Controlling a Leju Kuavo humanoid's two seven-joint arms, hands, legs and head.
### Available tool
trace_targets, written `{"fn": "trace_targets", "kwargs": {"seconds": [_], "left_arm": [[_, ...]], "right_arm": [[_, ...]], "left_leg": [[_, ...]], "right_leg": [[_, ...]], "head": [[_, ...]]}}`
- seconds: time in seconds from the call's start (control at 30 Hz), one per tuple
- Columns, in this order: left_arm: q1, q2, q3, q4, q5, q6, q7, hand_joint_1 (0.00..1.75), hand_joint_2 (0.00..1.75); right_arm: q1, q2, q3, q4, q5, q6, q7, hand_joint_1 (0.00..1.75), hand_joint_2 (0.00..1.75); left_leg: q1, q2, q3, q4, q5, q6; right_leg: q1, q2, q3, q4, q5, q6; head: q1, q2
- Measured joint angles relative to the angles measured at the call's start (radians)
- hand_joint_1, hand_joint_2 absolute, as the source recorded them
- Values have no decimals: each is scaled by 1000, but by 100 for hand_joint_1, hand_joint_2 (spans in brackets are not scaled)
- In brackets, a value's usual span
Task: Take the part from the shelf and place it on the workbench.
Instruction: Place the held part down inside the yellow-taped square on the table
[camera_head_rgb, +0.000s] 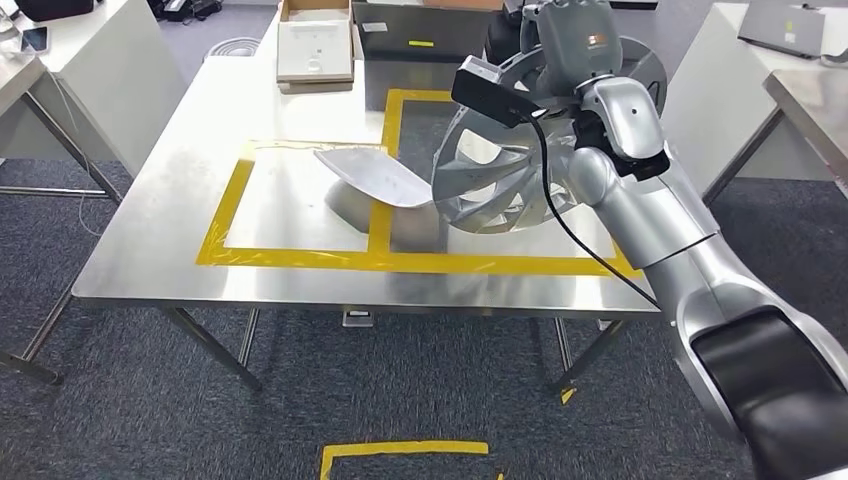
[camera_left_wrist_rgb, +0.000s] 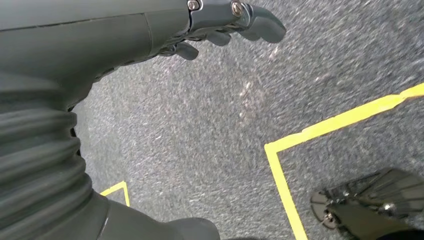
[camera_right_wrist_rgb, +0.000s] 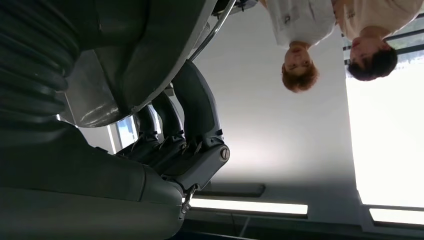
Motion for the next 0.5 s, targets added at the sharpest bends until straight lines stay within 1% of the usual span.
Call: {"fn": "trace_targets", "kwargs": {"seconds": [0.07, 0.1, 0.13, 0.17, 0.2, 0.23, 0.27, 0.3, 0.33, 0.4, 0.5], "left_arm": [[-3, 0, 0, 0, -1, -6, -3, 0, 175], [-3, -1, 0, 0, -1, -10, -6, 0, 175], [-3, -1, -1, 0, -2, -12, -10, 0, 175], [-3, -2, -1, 0, -3, -13, -14, 0, 175], [-4, -2, -2, 0, -5, -13, -16, 0, 175], [-5, -3, -4, 0, -7, -12, -12, 0, 175], [-7, -3, -7, 0, -10, -12, -6, 0, 175], [-9, -3, -10, 0, -15, -11, 4, 0, 175], [-10, -3, -13, 0, -19, -10, 15, 0, 175], [-10, -2, -20, 0, -26, -6, 30, 0, 175], [-10, -2, -24, 0, -22, -6, 37, 0, 175]], "right_arm": [[-6, -3, -4, 0, 1, 3, 2, 175, 175], [-4, -4, -4, 1, 1, 6, 2, 175, 175], [-1, -5, -4, 2, 2, 8, 2, 175, 175], [0, -5, -4, 4, 3, 11, 1, 175, 175], [0, -5, -4, 5, 4, 14, 0, 131, 131], [-2, -5, -4, 6, 6, 16, -1, 87, 87], [-5, -5, -4, 8, 7, 18, -2, 44, 44], [-8, -5, -4, 9, 8, 20, -4, 0, 0], [-8, -4, -4, 11, 9, 21, -4, 0, 0], [-5, -4, -4, 15, 10, 22, -5, 0, 0], [1, -5, -4, 18, 11, 21, -7, 0, 0]], "left_leg": [[-1, 0, 7, 0, -6, 6], [-2, 0, 12, 1, -11, 8], [-2, 0, 18, 2, -17, 8], [-2, -1, 26, 3, -23, 7], [-1, -1, 34, 5, -30, 5], [-1, -2, 41, 6, -38, 2], [-3, -3, 45, 9, -45, -3], [-4, -4, 46, 12, -50, -8], [-6, -4, 46, 13, -53, -11], [-8, -4, 46, 11, -54, -12], [-8, -1, 53, 1, -53, -13]], "right_leg": [[0, -1, -71, 128, -45, 4], [0, -1, -104, 179, -53, 5], [0, -1, -124, 198, -41, 6], [-1, -1, -126, 179, -9, 6], [-2, -2, -110, 124, 37, 6], [-3, -3, -85, 57, 78, 4], [0, -3, -59, -3, 106, 2], [1, -4, -40, -44, 117, -4], [3, -4, -30, -64, 114, -9], [4, -3, -25, -75, 106, -17], [7, -1, -25, -75, 102, -22]], "head": [[1, 0], [1, 0], [1, 0], [1, 0], [1, 0], [1, 0], [1, 0], [0, 0], [0, 0], [-1, 0], [-1, 0]]}}
